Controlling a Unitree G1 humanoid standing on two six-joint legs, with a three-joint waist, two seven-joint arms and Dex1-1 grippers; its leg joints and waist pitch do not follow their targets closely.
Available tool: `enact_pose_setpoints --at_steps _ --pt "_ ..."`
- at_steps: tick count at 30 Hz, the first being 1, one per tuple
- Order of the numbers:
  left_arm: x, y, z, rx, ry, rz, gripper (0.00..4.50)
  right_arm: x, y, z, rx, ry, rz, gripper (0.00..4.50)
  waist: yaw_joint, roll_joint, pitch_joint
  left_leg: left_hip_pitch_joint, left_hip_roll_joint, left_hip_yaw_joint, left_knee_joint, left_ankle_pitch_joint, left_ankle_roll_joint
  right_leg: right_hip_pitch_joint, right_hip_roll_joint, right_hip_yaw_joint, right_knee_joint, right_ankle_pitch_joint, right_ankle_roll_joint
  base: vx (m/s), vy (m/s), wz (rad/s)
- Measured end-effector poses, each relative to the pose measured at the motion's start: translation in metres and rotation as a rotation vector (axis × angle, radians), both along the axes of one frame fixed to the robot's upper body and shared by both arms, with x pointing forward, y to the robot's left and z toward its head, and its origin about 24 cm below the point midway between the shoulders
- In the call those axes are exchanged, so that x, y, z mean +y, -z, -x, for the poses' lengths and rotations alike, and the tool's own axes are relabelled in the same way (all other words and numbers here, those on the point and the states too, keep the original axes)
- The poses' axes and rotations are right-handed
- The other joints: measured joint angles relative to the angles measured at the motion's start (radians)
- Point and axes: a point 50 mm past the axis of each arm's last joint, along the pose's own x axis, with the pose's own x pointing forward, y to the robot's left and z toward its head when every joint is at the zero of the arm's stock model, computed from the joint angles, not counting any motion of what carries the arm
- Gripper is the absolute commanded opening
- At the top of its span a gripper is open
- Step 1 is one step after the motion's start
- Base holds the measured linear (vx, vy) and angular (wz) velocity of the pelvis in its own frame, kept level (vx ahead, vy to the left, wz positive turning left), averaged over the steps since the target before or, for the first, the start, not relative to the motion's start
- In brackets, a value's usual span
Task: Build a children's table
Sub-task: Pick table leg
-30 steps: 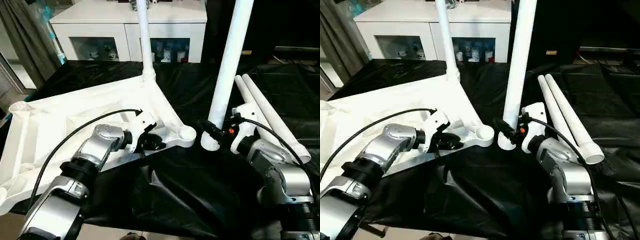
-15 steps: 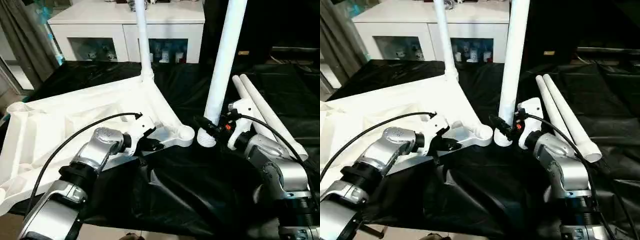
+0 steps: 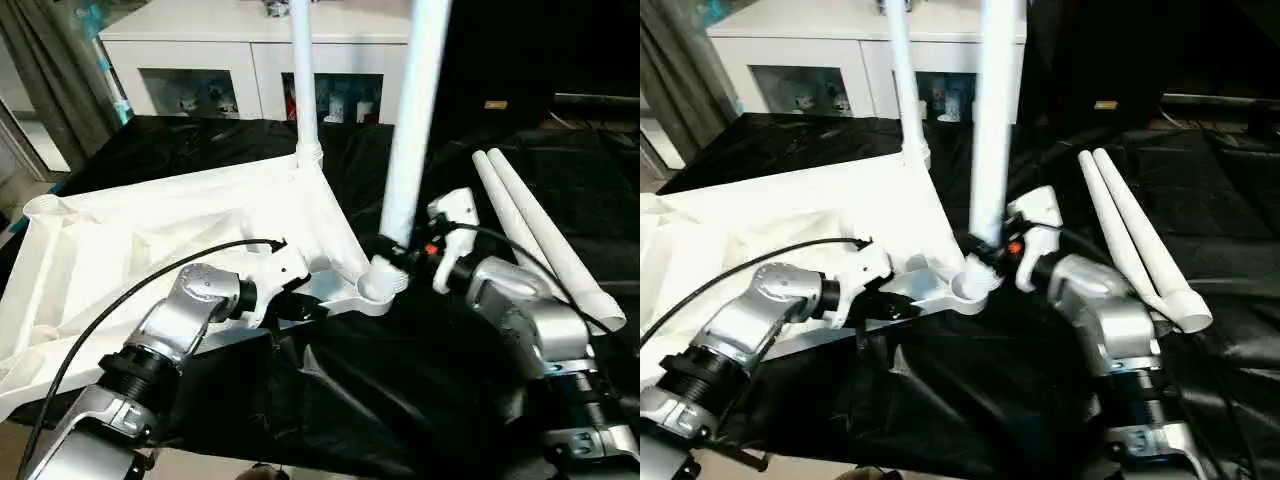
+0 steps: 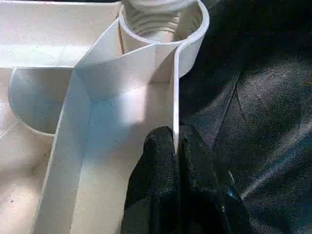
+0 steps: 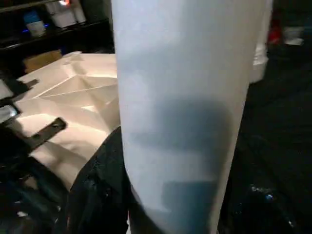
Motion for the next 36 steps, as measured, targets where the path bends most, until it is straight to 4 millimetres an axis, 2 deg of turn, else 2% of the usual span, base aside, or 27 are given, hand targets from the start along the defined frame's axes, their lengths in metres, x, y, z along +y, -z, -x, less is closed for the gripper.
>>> enact_pose_setpoints --at_steps 9,10,14,25,27,30,34,36 --pt "-0.001 0.0 0.001 -0.037 0.001 -0.02 0.0 0.008 0.008 0.001 0.026 -0.035 -0.002 1.89 0.001 -0.007 -0.001 0.0 0.0 0.0 0.0 0.0 0.0 0.0 0.0 0.001 0.0 0.0 0.0 0.0 0.0 0.0" --pt "-0.002 0.0 0.001 -0.042 0.002 -0.021 0.28 0.007 0.008 0.001 0.026 -0.034 -0.003 1.89 0.001 -0.007 -0.001 0.0 0.0 0.0 0.0 0.0 0.0 0.0 0.0 0.001 0.0 0.0 0.0 0.0 0.0 0.0" --pt "-0.003 0.0 0.0 -0.048 -0.012 -0.009 0.59 0.006 0.008 0.001 0.025 -0.03 -0.004 1.89 0.001 -0.008 -0.001 0.0 0.0 0.0 0.0 0.0 0.0 0.0 0.0 0.001 0.0 0.0 0.0 0.0 0.0 0.0" --pt "-0.001 -0.002 0.0 -0.051 -0.027 0.014 0.62 0.007 0.008 0.001 0.025 -0.03 -0.017 1.89 0.0 -0.012 -0.002 0.0 0.0 0.0 0.0 0.0 0.0 0.0 0.0 0.001 0.0 0.0 0.0 0.0 0.0 0.0" --pt "0.001 -0.009 0.0 -0.05 -0.049 0.077 0.62 0.006 0.004 0.0 0.023 -0.016 -0.055 1.89 0.0 -0.012 -0.001 -0.001 0.0 0.0 0.0 0.0 0.0 -0.001 0.0 0.001 0.0 0.0 -0.001 0.0 0.0 0.0" --pt "0.005 -0.034 -0.001 -0.082 -0.075 0.192 0.62 0.001 -0.011 0.0 -0.013 0.006 -0.107 1.89 0.001 -0.012 -0.001 0.0 0.0 0.0 0.0 0.0 0.0 -0.001 0.0 0.001 0.001 0.0 -0.001 0.0 0.0 0.0" --pt "0.008 -0.072 0.005 -0.139 -0.135 0.394 0.62 -0.003 -0.042 0.004 -0.098 0.024 -0.172 1.89 0.0 -0.011 -0.002 0.0 0.0 0.001 0.0 0.0 0.0 -0.001 0.0 0.001 0.0 0.0 0.0 0.0 0.0 0.0" --pt "0.01 -0.083 0.003 -0.201 -0.213 0.445 0.62 -0.005 -0.05 0.006 -0.134 0.063 -0.172 1.89 0.001 -0.011 -0.002 0.0 0.0 0.0 0.0 0.0 0.0 0.0 0.0 0.001 0.001 0.0 0.0 0.0 0.0 0.0"
